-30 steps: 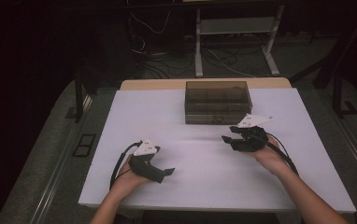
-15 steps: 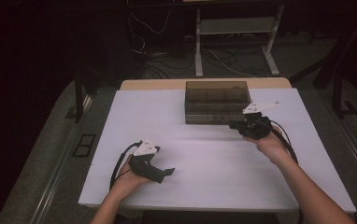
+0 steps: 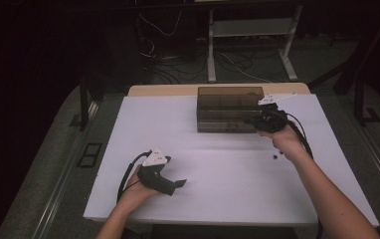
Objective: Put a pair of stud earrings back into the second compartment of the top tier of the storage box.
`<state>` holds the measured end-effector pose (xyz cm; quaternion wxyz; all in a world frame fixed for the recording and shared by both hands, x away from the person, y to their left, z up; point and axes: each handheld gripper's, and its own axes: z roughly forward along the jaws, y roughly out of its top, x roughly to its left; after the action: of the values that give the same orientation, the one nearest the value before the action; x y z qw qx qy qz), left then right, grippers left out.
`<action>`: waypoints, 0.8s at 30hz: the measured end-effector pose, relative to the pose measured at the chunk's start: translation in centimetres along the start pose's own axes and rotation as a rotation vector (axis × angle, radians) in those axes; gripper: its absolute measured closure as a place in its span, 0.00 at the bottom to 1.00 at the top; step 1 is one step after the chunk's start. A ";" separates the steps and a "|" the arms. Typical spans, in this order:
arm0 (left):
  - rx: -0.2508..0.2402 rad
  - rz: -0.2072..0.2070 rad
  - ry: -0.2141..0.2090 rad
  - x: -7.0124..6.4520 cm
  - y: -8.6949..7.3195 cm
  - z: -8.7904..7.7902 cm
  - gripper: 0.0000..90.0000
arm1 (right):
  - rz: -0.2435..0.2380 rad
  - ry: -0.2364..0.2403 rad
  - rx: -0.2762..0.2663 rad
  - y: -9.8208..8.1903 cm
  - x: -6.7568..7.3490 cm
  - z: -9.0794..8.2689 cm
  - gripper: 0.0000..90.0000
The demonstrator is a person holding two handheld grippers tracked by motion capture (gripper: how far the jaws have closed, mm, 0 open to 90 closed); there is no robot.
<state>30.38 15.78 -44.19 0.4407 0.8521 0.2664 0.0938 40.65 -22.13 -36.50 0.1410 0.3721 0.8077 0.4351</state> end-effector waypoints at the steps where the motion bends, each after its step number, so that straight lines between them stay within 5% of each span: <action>1: 0.000 0.001 0.000 0.0 0.0 0.0 0.00 | 0.003 -0.001 0.002 0.1 -0.1 0.2 0.99; 24: -0.001 -0.002 -0.005 -0.1 0.0 0.1 0.00 | 0.004 -0.011 0.054 0.3 -1.0 2.4 0.99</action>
<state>30.35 15.68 -44.25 0.4419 0.8518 0.2660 0.0914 42.76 -21.30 -37.75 0.1344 0.3796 0.8177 0.4113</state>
